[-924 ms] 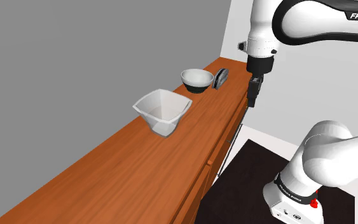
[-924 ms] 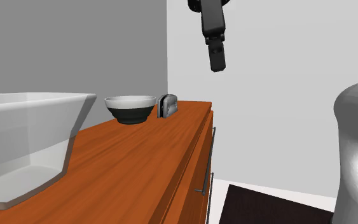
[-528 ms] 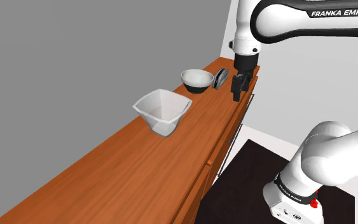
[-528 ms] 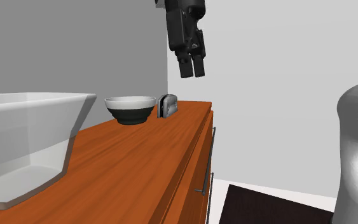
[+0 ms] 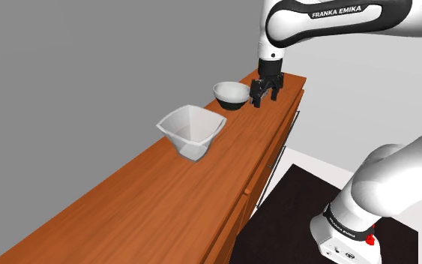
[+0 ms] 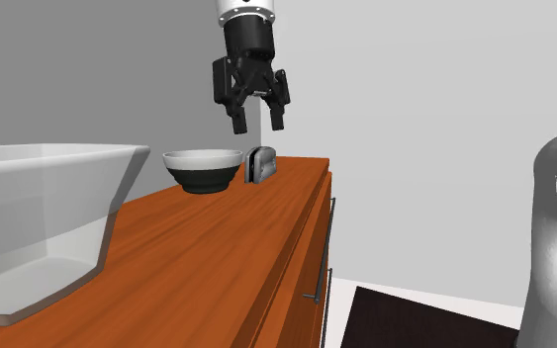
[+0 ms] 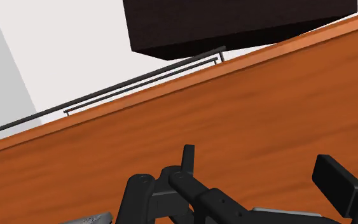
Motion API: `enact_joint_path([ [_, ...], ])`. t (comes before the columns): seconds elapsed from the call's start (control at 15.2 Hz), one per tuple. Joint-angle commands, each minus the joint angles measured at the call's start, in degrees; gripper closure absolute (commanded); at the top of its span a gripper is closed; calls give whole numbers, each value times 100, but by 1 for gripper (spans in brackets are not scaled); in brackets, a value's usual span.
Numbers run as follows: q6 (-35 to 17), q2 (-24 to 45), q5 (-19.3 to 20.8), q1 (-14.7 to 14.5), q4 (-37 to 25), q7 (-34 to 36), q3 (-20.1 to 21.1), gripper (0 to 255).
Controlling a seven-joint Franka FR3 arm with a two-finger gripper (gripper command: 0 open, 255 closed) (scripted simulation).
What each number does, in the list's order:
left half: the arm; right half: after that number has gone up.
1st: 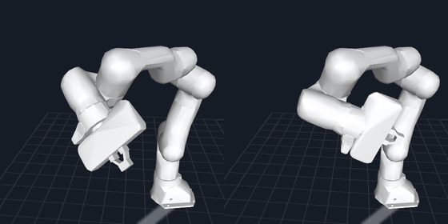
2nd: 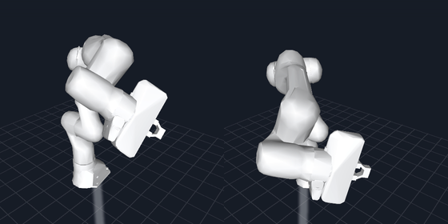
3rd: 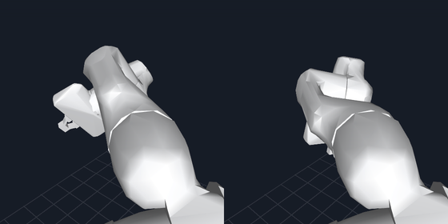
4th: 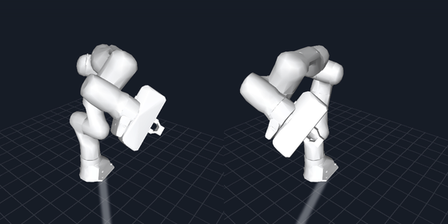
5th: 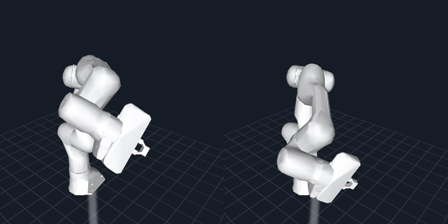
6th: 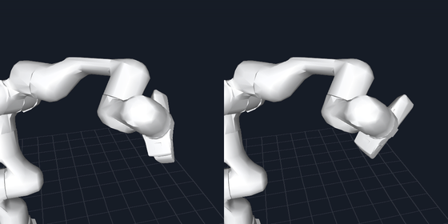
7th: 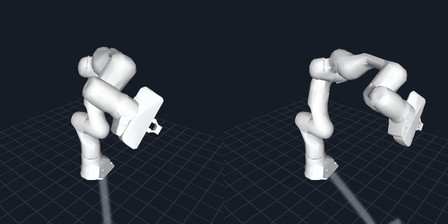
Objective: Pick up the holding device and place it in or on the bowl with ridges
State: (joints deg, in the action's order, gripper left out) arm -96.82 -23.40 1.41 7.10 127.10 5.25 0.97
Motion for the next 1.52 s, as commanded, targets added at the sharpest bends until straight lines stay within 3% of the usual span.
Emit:
enact_joint_path([
  [0.0,-144,422,4,123,-323,232,-58,0],
  [0.66,-539,2161,-76,642,-1888,1227,-473,0],
  [1.45,-521,4012,-502,1318,-4011,2194,-1093,0],
])
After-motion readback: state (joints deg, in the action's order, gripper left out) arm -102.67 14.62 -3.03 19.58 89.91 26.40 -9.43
